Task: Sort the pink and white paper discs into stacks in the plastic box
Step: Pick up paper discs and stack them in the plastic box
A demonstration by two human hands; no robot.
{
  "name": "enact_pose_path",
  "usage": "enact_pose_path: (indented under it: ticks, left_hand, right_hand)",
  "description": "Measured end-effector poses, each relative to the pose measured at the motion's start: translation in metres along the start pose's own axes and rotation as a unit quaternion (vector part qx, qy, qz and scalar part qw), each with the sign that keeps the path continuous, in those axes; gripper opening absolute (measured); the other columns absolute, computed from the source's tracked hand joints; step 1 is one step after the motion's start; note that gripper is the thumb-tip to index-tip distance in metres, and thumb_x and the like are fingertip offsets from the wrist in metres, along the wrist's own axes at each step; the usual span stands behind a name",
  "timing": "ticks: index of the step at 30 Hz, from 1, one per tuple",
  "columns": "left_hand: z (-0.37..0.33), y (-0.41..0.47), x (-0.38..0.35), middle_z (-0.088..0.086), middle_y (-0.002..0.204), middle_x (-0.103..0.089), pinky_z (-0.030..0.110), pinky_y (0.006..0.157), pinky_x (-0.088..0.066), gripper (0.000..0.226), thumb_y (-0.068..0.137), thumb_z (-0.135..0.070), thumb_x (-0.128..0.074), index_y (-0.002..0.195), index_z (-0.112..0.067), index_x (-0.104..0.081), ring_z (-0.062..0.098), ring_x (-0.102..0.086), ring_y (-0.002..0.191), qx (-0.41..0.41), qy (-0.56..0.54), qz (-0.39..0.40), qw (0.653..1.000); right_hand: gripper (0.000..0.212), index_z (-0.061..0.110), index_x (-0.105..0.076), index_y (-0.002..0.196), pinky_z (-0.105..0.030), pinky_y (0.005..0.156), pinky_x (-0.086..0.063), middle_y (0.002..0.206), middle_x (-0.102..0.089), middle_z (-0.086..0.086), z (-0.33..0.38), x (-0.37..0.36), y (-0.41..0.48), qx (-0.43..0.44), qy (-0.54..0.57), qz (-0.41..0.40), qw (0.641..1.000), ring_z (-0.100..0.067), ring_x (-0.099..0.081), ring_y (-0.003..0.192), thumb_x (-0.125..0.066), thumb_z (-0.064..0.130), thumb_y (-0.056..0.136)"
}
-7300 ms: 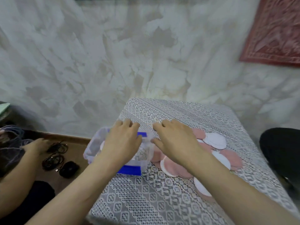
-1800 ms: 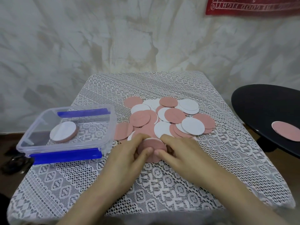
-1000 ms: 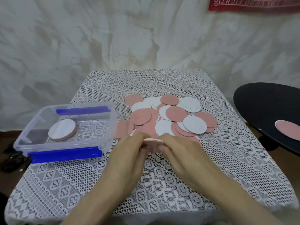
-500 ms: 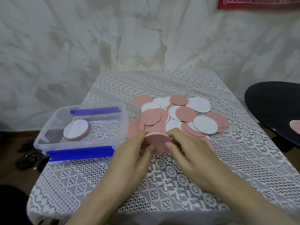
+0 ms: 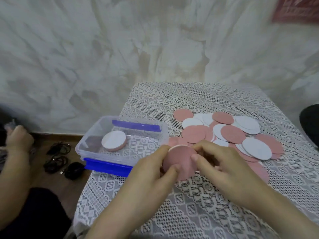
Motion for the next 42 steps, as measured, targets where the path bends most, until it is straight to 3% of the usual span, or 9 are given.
enact_pose_path:
  ticks: [4,11,20,24,28,32,35,38,42]
  left_hand:
    - [0.009,0.003,-0.002,0.008,0.078,-0.061,0.056,0.068,-0.05,0.011,0.093,-0.04,-0.053,0.098,-0.032,-0.059,0.031,-0.06,0.071,0.021,-0.035,0.017,0.999]
    - [0.017,0.02,-0.008,0.008,0.092,-0.067,0.056,0.075,-0.052,0.025,0.091,-0.04,-0.05,0.108,-0.025,-0.061,0.031,-0.061,0.084,0.028,-0.018,0.018,0.999]
    - [0.023,0.011,0.011,-0.003,0.076,-0.061,0.037,0.06,-0.044,0.008,0.097,-0.03,-0.06,0.098,-0.034,-0.066,0.012,-0.05,0.065,0.028,-0.103,-0.02,0.994]
    - [0.034,0.009,0.043,-0.001,0.082,-0.072,0.043,0.063,-0.049,0.007,0.097,-0.027,-0.064,0.094,-0.03,-0.068,0.021,-0.055,0.066,0.049,-0.128,-0.074,0.988]
    - [0.053,0.004,0.081,-0.004,0.082,-0.075,0.026,0.053,-0.04,0.004,0.094,-0.025,-0.068,0.096,-0.027,-0.071,0.012,-0.053,0.057,0.071,-0.143,-0.136,0.978]
    - [0.071,-0.005,0.12,-0.002,0.078,-0.073,0.028,0.051,-0.038,0.008,0.091,-0.023,-0.072,0.089,-0.031,-0.072,0.009,-0.045,0.049,0.089,-0.134,-0.203,0.966]
    - [0.083,-0.013,0.147,-0.004,0.078,-0.073,0.033,0.057,-0.041,0.011,0.088,-0.024,-0.075,0.087,-0.035,-0.073,0.008,-0.054,0.056,0.091,-0.103,-0.249,0.959]
    - [0.089,-0.023,0.166,-0.013,0.082,-0.074,0.035,0.067,-0.051,0.01,0.087,-0.026,-0.075,0.09,-0.035,-0.074,0.004,-0.066,0.072,0.099,-0.038,-0.281,0.954]
    - [0.094,-0.036,0.193,-0.025,0.098,-0.071,0.03,0.074,-0.049,0.02,0.088,-0.032,-0.072,0.107,-0.037,-0.072,-0.003,-0.062,0.081,0.107,0.059,-0.333,0.935]
  right_hand:
    - [0.013,0.029,-0.063,0.092,-0.027,0.055,-0.038,0.066,-0.059,0.007,-0.009,-0.007,0.006,-0.027,0.016,0.018,0.999,-0.006,-0.048,0.058,-0.054,0.033,0.099]
    - [0.018,0.021,-0.067,0.099,-0.051,0.063,-0.048,0.074,-0.063,-0.001,-0.024,-0.006,0.008,-0.053,0.045,0.003,0.998,-0.03,-0.056,0.068,-0.053,0.032,0.102]
    - [0.016,0.022,-0.065,0.09,-0.05,0.069,-0.054,0.076,-0.068,-0.001,-0.012,-0.006,0.014,-0.089,0.067,0.017,0.994,-0.018,-0.064,0.068,-0.055,0.031,0.1]
    - [0.017,0.032,-0.064,0.084,-0.042,0.063,-0.055,0.076,-0.07,-0.001,0.005,-0.022,0.032,-0.097,0.081,0.021,0.992,-0.016,-0.066,0.066,-0.055,0.03,0.098]
    - [0.019,0.026,-0.062,0.08,-0.036,0.056,-0.052,0.074,-0.07,0.001,0.017,-0.044,0.058,-0.112,0.074,0.028,0.991,-0.013,-0.064,0.06,-0.056,0.027,0.098]
    - [0.02,0.023,-0.062,0.08,-0.036,0.053,-0.055,0.072,-0.07,-0.001,0.029,-0.067,0.088,-0.116,0.067,0.041,0.99,-0.011,-0.066,0.06,-0.057,0.025,0.099]
    - [0.021,0.023,-0.063,0.082,-0.03,0.052,-0.053,0.069,-0.07,0.0,0.036,-0.088,0.109,-0.124,0.062,0.071,0.988,-0.012,-0.066,0.06,-0.057,0.021,0.101]
    - [0.019,0.019,-0.063,0.083,-0.035,0.057,-0.056,0.068,-0.071,0.0,0.038,-0.107,0.128,-0.14,0.03,0.098,0.985,-0.011,-0.066,0.059,-0.055,0.02,0.101]
    - [0.018,0.015,-0.063,0.086,-0.047,0.065,-0.059,0.072,-0.073,-0.006,0.029,-0.126,0.148,-0.166,-0.003,0.123,0.978,-0.017,-0.065,0.06,-0.052,0.019,0.099]
Point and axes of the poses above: each hand's wrist, its own y-axis towards the middle knuckle, its own x-axis out of the back of the hand, z = x × y, the point moved 10 cm from there along y, towards the middle knuckle
